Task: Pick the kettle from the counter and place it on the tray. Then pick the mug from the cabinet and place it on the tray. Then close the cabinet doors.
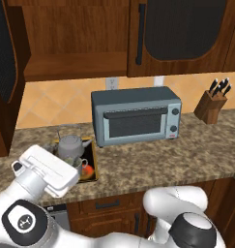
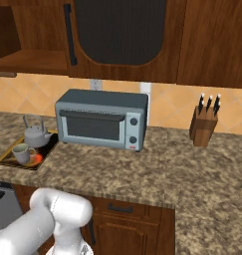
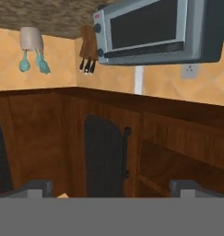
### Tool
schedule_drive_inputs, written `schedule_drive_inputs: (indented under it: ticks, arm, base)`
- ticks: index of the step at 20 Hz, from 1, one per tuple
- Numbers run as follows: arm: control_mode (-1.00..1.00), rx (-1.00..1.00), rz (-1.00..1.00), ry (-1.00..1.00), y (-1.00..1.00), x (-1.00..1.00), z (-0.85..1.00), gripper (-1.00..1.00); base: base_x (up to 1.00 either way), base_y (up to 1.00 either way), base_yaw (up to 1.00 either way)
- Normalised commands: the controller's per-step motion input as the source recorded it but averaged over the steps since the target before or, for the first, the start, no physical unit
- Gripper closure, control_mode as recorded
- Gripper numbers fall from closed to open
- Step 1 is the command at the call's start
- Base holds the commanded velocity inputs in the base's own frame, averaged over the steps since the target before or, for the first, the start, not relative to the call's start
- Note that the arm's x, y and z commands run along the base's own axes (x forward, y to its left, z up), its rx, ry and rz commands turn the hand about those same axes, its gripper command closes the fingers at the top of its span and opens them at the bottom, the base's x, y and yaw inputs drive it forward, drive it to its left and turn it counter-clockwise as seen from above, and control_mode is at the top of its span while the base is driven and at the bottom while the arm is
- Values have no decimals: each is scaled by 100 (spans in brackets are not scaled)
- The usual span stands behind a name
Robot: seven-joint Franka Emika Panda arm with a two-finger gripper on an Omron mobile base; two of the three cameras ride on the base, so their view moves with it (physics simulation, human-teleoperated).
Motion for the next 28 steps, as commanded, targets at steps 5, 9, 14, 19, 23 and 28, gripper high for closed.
schedule_drive_inputs:
  ticks: [5,9,14,19,23,28]
  arm:
    - [-100,-18,-9,0,56,0,0,-100]
    - [-100,-26,-5,1,47,1,0,-100]
    - [-100,-13,-1,8,44,15,0,-100]
    - [-100,-8,-1,7,44,20,0,-100]
    - [-100,-4,0,2,40,18,0,-100]
    - [-100,-2,0,1,46,17,1,-100]
  base:
    - [0,0,0]
    - [0,0,0]
    - [0,0,0]
    - [0,0,0]
    - [0,0,0]
    - [0,0,0]
